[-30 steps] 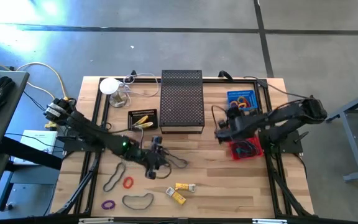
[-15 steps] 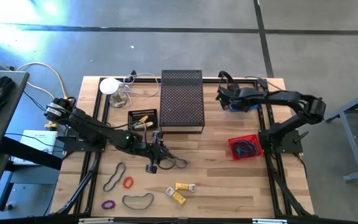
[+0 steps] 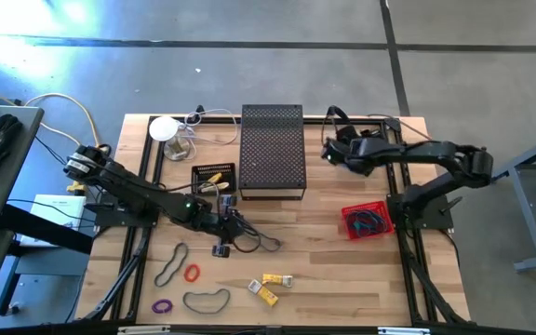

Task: Pick & Place Office Desk Supplies
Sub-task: Put the blue rubber band into the red bin

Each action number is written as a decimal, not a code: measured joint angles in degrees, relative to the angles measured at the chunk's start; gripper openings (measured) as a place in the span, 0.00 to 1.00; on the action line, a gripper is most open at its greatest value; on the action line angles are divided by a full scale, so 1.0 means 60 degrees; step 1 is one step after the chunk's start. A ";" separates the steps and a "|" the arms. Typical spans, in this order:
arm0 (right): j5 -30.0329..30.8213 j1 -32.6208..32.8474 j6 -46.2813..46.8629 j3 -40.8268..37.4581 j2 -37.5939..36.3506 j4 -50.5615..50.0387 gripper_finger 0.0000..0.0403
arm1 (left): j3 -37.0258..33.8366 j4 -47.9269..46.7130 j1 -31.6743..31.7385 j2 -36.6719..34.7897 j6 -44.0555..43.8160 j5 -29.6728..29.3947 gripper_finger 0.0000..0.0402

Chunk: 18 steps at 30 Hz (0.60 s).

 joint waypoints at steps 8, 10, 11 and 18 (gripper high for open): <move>-0.0378 0.2971 0.0032 0.0000 -0.0691 0.0618 0.52 | 0.0000 -0.0689 -0.0291 0.0050 0.0666 0.0059 0.38; -0.0431 0.3594 -0.0378 0.0004 -0.0709 0.1124 0.52 | -0.0005 -0.0716 -0.0220 0.0172 0.0873 0.0145 0.38; -0.0454 0.3856 -0.0643 0.0004 -0.0709 0.1337 0.52 | -0.0011 -0.0718 -0.0168 0.0235 0.1009 0.0195 0.38; -0.0583 0.4858 -0.2346 0.0004 -0.0709 0.3114 0.52 | -0.0011 -0.0166 0.0305 0.0510 0.2573 0.1082 0.38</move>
